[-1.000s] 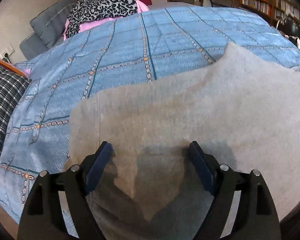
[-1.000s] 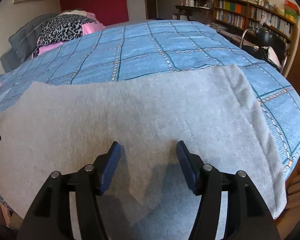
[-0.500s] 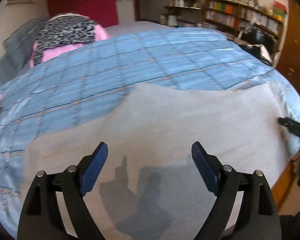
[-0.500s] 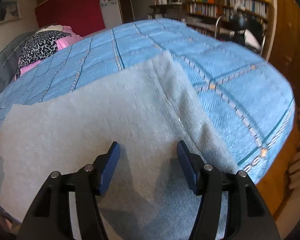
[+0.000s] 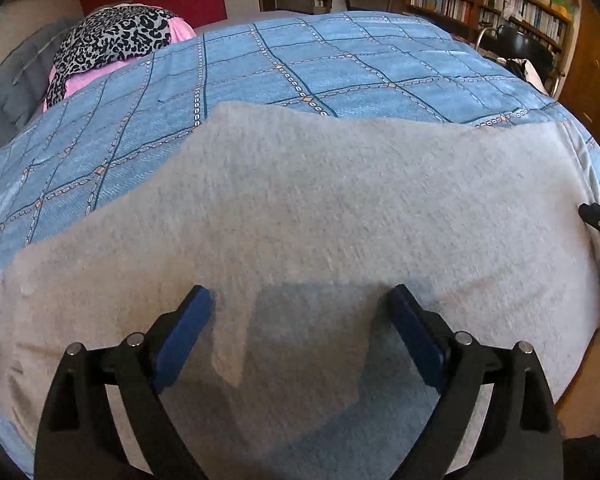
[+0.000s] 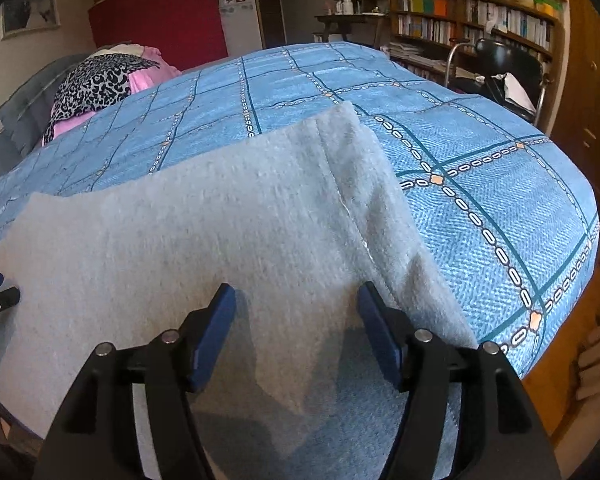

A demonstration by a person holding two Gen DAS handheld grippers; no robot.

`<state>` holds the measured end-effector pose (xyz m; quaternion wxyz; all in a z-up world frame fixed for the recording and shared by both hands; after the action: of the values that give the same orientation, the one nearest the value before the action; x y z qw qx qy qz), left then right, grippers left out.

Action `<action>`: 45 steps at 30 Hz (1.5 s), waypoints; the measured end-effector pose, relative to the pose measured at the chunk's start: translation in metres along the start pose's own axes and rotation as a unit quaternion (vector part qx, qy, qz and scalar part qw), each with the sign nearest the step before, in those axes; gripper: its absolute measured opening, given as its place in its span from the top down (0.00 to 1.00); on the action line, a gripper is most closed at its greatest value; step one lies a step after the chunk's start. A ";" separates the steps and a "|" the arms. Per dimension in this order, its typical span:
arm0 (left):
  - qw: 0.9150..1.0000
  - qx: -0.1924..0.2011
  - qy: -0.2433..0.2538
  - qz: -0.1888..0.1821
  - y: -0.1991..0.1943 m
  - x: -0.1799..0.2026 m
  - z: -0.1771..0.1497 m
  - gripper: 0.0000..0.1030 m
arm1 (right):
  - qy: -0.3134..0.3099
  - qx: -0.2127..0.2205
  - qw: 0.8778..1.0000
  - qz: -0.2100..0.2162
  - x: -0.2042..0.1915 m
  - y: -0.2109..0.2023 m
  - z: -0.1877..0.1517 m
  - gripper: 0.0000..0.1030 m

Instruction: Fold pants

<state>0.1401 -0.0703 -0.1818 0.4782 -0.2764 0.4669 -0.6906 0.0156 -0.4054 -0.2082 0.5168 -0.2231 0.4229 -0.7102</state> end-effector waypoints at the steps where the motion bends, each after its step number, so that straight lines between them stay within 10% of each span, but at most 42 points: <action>1: 1.000 -0.001 0.000 0.000 0.000 -0.001 -0.001 0.10 | 0.002 -0.001 1.000 0.001 0.000 0.000 0.000 0.37; 14: 0.999 0.016 0.022 -0.023 -0.026 0.031 0.018 0.10 | 0.035 0.021 0.998 -0.041 0.053 -0.026 0.006 0.37; 23: 0.997 -0.005 0.059 -0.056 -0.011 0.082 0.019 0.10 | 0.027 -0.015 0.997 0.070 0.069 0.000 -0.001 0.34; 33: 0.997 -0.009 0.055 -0.055 -0.007 0.085 0.024 0.10 | 0.052 -0.037 0.986 0.156 0.063 0.003 -0.002 0.78; 45: 0.998 -0.002 0.028 -0.053 -0.011 0.063 0.024 0.10 | 0.000 0.009 0.981 0.193 -0.009 -0.062 0.023 0.82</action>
<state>0.1312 -0.1366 -0.1659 0.4270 -0.2822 0.4662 -0.7216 0.0023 -0.3989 -0.1430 0.6463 -0.1328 0.4514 -0.6007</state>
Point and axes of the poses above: each gripper's, at about its wrist camera, not at the fingertips, and y roughly the way its jaws point, x to its right, z to its top, the point moved 8 cm from there along y, roughly the way its jaws point, and after that the axes turned 9 degrees about -x, right-handed, at the moved point
